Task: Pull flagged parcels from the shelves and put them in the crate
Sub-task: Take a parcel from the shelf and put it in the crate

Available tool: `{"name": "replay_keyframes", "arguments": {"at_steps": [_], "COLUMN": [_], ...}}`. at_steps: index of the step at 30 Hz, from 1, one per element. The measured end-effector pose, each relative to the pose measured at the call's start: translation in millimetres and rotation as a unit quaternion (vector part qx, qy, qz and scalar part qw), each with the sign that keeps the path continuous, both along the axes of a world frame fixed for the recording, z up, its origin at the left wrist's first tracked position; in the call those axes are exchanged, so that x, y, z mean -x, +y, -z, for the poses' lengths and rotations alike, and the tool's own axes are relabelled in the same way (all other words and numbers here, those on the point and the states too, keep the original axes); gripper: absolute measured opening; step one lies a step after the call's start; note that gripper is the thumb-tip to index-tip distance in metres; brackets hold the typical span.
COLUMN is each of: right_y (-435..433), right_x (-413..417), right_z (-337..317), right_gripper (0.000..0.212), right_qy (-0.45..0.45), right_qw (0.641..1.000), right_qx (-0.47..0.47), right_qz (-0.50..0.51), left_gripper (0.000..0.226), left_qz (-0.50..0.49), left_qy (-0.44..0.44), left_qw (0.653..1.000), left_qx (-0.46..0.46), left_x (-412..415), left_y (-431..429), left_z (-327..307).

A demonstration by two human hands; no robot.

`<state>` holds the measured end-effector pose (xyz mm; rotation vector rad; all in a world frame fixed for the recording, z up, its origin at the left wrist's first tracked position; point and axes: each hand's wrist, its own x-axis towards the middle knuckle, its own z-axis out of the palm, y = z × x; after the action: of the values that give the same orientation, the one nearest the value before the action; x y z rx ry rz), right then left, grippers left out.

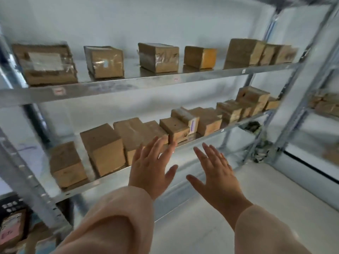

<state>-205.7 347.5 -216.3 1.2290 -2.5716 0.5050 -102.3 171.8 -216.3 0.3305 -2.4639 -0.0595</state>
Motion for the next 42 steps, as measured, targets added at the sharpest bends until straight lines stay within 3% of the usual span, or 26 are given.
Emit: {"name": "replay_keyframes", "arguments": {"at_steps": [8,23,32,42], "right_y": [40,67,94,128], "right_x": [103,311,446,587], "right_z": [-38,-103,-134,-166], "right_gripper": [0.08,0.08,0.081,0.079], "right_qy": [0.051,0.12,0.134,0.13], "right_qw": [0.995,0.965,0.964,0.973], "right_qx": [0.016,0.079,0.136,0.155], "right_qz": [0.083,0.218,0.186,0.109], "left_gripper": [0.058,0.065,0.064,0.065], "left_qz": [0.089,0.186,0.152,0.042], "left_qy": [0.078,0.115,0.127,0.136], "left_qw": [0.992,0.975,0.979,0.989], "left_qx": [0.043,0.035,0.05,0.029], "left_x": [139,399,510,631], "left_y": [24,36,69,98], "left_z": [-41,-125,-156,-172]}}
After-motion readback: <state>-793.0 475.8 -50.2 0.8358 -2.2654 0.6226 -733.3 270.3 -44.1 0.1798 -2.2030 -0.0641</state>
